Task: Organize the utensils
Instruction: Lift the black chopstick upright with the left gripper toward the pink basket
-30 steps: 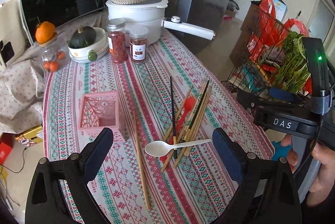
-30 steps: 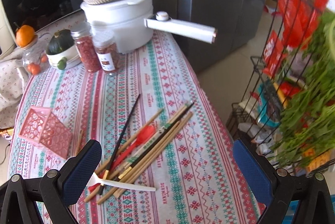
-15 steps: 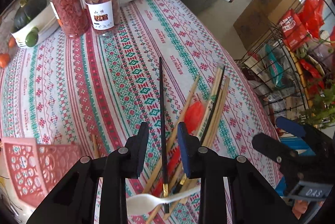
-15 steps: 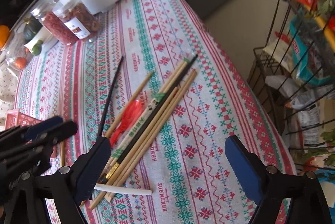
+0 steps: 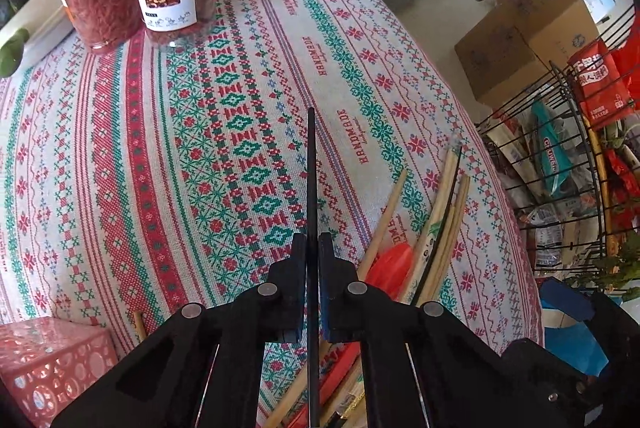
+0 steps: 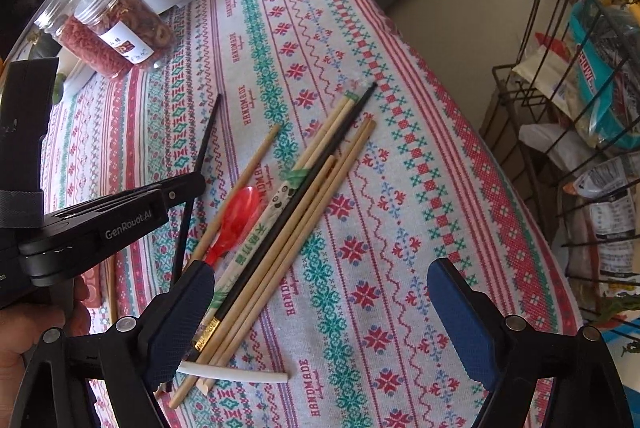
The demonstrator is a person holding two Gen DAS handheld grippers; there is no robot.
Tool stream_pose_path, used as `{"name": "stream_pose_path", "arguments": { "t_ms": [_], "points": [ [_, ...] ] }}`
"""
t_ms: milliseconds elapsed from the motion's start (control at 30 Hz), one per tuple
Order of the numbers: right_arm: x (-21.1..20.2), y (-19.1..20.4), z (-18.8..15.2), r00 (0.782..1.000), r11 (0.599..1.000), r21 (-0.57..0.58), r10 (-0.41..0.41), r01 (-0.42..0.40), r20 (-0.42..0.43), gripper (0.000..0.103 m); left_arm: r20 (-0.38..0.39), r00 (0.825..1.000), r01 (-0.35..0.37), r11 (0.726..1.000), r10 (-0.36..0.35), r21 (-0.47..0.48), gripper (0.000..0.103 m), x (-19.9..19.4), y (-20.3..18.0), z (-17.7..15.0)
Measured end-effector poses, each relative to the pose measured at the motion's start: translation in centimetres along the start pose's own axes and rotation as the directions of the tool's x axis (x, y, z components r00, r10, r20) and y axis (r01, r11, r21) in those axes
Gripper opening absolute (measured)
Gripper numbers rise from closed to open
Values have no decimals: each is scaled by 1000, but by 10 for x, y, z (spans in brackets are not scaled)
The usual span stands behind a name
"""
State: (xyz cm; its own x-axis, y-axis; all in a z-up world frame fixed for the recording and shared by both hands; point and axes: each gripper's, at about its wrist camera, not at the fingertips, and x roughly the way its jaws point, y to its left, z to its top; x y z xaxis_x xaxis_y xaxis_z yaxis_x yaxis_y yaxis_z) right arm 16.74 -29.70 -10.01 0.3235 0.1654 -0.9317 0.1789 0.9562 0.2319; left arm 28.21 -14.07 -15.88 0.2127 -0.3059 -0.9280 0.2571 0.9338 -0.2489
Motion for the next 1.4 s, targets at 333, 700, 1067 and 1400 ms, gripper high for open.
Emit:
{"name": "stream_pose_path", "arguments": {
  "t_ms": [333,700,1067,1400],
  "points": [
    [2,14,-3,999,999,-2,38,-38,-17,91,222,973,47,993,-70,106,5,-127,2,-65],
    [22,87,-24,990,985,-127,109,-120,-88,91,408,906,71,991,-113,116,5,-245,45,-174],
    [70,155,-53,970,959,-217,141,-184,-199,59,477,876,77,997,-74,13,5,-276,100,-202],
    [85,193,-79,992,931,-364,-6,-41,-126,28,470,882,60,998,-42,-25,5,-267,125,-206]
  ]
}}
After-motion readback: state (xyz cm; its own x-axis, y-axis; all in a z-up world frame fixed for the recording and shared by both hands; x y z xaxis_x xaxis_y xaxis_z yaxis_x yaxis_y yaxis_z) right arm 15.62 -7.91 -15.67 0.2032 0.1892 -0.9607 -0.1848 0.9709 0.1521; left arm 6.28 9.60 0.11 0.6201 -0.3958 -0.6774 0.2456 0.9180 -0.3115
